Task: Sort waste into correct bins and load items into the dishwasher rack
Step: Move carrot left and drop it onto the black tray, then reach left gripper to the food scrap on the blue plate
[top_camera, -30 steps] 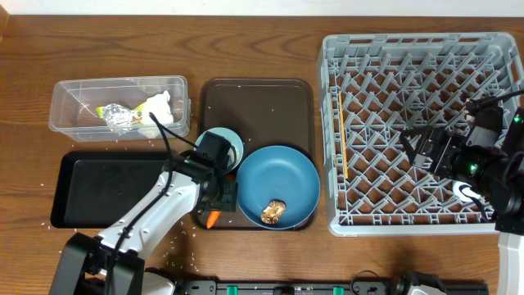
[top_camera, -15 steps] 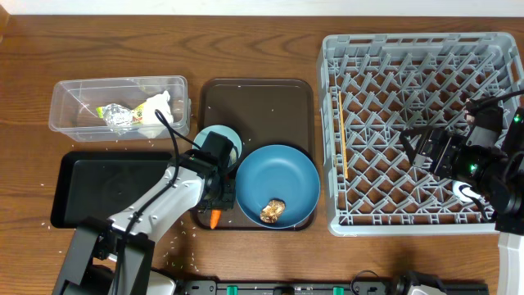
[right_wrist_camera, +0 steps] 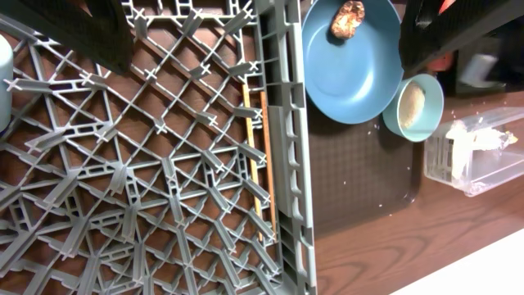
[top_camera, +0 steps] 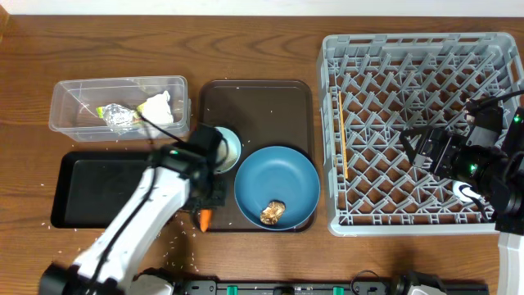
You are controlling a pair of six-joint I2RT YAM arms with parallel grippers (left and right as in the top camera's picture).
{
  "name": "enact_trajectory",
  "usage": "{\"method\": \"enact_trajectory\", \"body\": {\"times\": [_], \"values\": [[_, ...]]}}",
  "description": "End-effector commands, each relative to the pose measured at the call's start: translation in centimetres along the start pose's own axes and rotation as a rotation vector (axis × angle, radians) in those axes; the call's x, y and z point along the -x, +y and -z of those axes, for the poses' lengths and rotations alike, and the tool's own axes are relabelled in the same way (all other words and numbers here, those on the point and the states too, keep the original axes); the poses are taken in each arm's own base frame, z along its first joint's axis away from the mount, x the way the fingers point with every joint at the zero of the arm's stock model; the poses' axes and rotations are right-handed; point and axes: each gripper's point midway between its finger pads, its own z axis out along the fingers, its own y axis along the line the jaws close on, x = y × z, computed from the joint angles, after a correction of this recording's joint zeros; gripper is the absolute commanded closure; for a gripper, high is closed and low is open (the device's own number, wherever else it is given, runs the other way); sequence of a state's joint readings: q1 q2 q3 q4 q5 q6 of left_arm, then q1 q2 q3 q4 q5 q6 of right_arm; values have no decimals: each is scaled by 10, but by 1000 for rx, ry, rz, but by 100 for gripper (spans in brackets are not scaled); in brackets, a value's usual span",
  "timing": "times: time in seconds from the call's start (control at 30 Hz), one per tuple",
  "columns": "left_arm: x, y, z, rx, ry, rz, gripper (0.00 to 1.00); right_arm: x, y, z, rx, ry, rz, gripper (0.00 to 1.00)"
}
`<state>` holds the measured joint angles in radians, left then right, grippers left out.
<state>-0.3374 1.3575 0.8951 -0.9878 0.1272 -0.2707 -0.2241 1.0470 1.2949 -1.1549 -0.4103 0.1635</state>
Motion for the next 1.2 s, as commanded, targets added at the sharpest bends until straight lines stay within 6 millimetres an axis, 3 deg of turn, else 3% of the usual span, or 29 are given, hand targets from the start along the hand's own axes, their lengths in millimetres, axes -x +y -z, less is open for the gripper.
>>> {"method": "enact_trajectory", "body": {"times": [0.0, 0.17, 0.27, 0.37, 0.63, 0.73, 0.87, 0.93, 0.97, 1.17], "values": [[4, 16, 17, 3, -39, 103, 81, -1, 2, -1, 2, 5, 21, 4], [2, 64, 25, 77, -46, 337, 87, -1, 2, -1, 2, 5, 21, 4], [12, 92, 27, 81, -96, 496, 87, -1, 2, -1, 2, 5, 21, 4], [19, 120, 27, 73, -146, 714, 93, -1, 2, -1, 2, 5, 21, 4], [23, 174, 14, 55, -263, 1082, 90, -1, 2, -1, 2, 5, 21, 3], [23, 178, 6, 39, -279, 1184, 75, -1, 2, -1, 2, 5, 21, 3], [24, 176, 4, 23, -283, 1191, 59, -1, 2, -1, 3, 5, 21, 3], [28, 171, 6, -8, -280, 1160, 39, -1, 2, -1, 3, 6, 21, 3], [31, 168, 7, -31, -279, 1132, 33, -1, 2, -1, 2, 6, 21, 3], [49, 129, 40, -235, -273, 868, 31, -1, 2, -1, 3, 5, 21, 3]]}}
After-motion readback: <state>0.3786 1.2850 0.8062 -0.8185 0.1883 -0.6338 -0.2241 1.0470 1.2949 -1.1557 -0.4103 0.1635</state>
